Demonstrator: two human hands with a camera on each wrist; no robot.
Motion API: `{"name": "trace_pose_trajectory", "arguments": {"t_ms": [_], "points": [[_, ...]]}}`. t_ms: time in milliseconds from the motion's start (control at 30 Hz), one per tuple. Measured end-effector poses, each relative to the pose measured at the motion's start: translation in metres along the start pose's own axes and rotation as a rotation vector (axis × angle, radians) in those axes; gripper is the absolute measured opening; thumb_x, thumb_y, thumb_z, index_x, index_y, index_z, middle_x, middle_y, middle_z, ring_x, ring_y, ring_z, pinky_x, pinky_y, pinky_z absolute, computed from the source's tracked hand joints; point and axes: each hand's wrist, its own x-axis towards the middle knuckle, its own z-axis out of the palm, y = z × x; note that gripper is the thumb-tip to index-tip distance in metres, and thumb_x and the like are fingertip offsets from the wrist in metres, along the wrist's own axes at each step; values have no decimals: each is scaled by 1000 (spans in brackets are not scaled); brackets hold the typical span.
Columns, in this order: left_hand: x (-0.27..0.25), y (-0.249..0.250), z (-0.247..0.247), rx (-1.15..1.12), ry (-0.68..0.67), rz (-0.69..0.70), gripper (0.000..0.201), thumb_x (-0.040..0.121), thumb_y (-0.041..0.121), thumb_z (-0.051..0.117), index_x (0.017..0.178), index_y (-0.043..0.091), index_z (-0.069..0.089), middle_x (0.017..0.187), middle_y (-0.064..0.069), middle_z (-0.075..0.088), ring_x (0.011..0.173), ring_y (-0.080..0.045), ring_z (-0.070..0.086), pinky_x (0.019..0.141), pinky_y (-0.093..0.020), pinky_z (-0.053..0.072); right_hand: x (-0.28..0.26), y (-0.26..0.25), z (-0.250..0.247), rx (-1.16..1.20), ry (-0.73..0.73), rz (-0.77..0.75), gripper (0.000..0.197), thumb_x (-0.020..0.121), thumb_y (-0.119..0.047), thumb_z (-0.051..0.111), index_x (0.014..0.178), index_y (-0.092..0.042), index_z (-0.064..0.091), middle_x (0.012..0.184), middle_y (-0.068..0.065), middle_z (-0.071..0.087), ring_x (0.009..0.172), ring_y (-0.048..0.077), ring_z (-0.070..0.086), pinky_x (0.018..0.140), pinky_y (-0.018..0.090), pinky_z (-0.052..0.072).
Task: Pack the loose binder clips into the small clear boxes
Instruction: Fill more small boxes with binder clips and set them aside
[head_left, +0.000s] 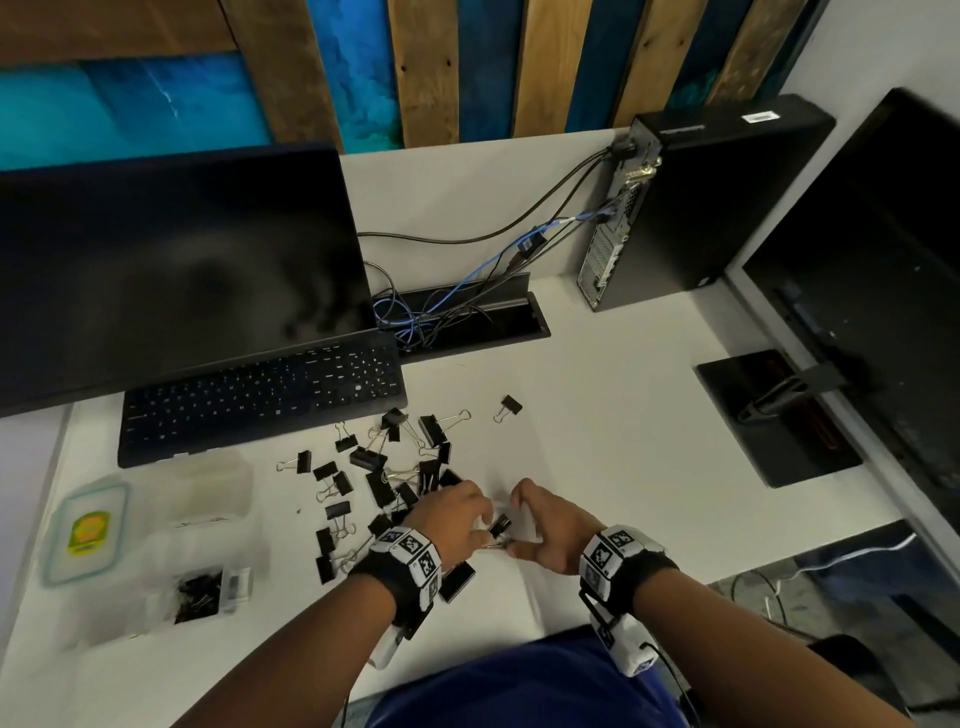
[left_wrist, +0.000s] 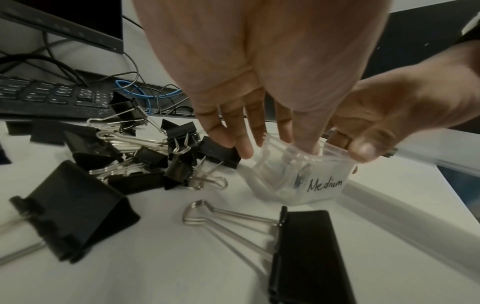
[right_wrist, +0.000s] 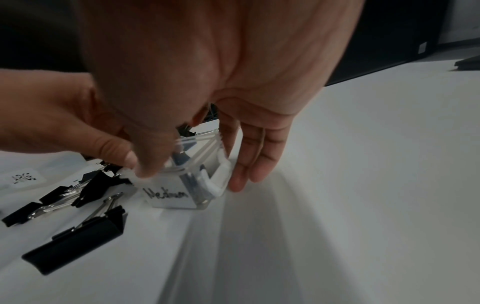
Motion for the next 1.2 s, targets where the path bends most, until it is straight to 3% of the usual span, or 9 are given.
{"name": "trace_pose_trajectory", "arguments": {"t_ms": [200, 300, 400, 467, 633, 833, 967, 1067, 1200], "points": [[3, 11, -3, 8, 34, -34, 18, 94, 29, 49, 105, 24, 62, 116, 7, 53, 103, -18, 58, 85, -37, 50, -1, -3, -1, -89, -47, -56, 20, 89, -38, 64, 105, -27, 63, 137, -7, 45, 103, 14, 59, 90, 25, 44], [2, 13, -8, -100, -16, -38, 33, 87, 34, 58, 119, 28, 53, 125, 12, 50, 107, -17, 58, 88, -36, 49, 2, -3, -2, -131, -44, -15, 18, 92, -33, 61, 106, -28, 71, 145, -3, 43, 117, 19, 58, 100, 31, 45], [1, 11, -12, -65, -129, -20, 70, 77, 44, 70, 138, 31, 38, 137, 10, 48, 118, -17, 54, 96, -37, 47, 4, -5, -5, -172, -54, 13, 21, 92, -30, 58, 108, -29, 72, 141, -4, 46, 114, 22, 59, 98, 31, 46], [2, 8, -11, -48, -168, -31, 78, 77, 46, 73, 143, 32, 34, 141, 7, 48, 124, -18, 51, 102, -36, 44, 5, -6, -7, -189, -44, 17, 26, 92, -30, 55, 114, -34, 69, 138, -6, 47, 111, 21, 61, 97, 36, 48], [1, 9, -11, -52, -164, -53, 73, 79, 45, 73, 142, 32, 38, 136, 3, 55, 122, -20, 53, 101, -36, 44, 10, -13, -7, -367, -97, 12, 39, 97, -26, 49, 132, -41, 57, 146, -9, 38, 116, 22, 58, 92, 35, 48], [0, 13, -14, -41, -138, -55, 72, 78, 45, 74, 140, 37, 39, 127, 2, 61, 116, -23, 58, 96, -38, 47, 17, -18, 1, -257, -40, 21, 40, 89, -19, 56, 121, -41, 65, 145, -11, 40, 115, 20, 57, 97, 38, 48], [0, 11, -12, -30, -139, -68, 73, 79, 48, 73, 142, 32, 39, 136, 2, 56, 121, -24, 55, 99, -38, 46, 14, -18, -4, -333, 41, 61, 31, 89, -20, 54, 111, -34, 71, 145, -11, 43, 117, 19, 56, 93, 34, 49], [0, 11, -11, -40, -136, -68, 75, 80, 47, 72, 144, 33, 37, 138, 2, 54, 123, -22, 53, 100, -36, 45, 11, -20, -1, -433, -47, 72, 38, 90, -20, 54, 119, -40, 66, 151, -10, 33, 125, 22, 44, 99, 38, 43], [0, 12, -12, -57, -132, -63, 67, 78, 45, 73, 137, 35, 43, 126, 3, 61, 114, -22, 59, 93, -35, 48, 11, -27, 0, -305, -66, 80, 46, 87, -17, 54, 124, -43, 60, 153, -8, 28, 129, 23, 40, 103, 41, 40]]}}
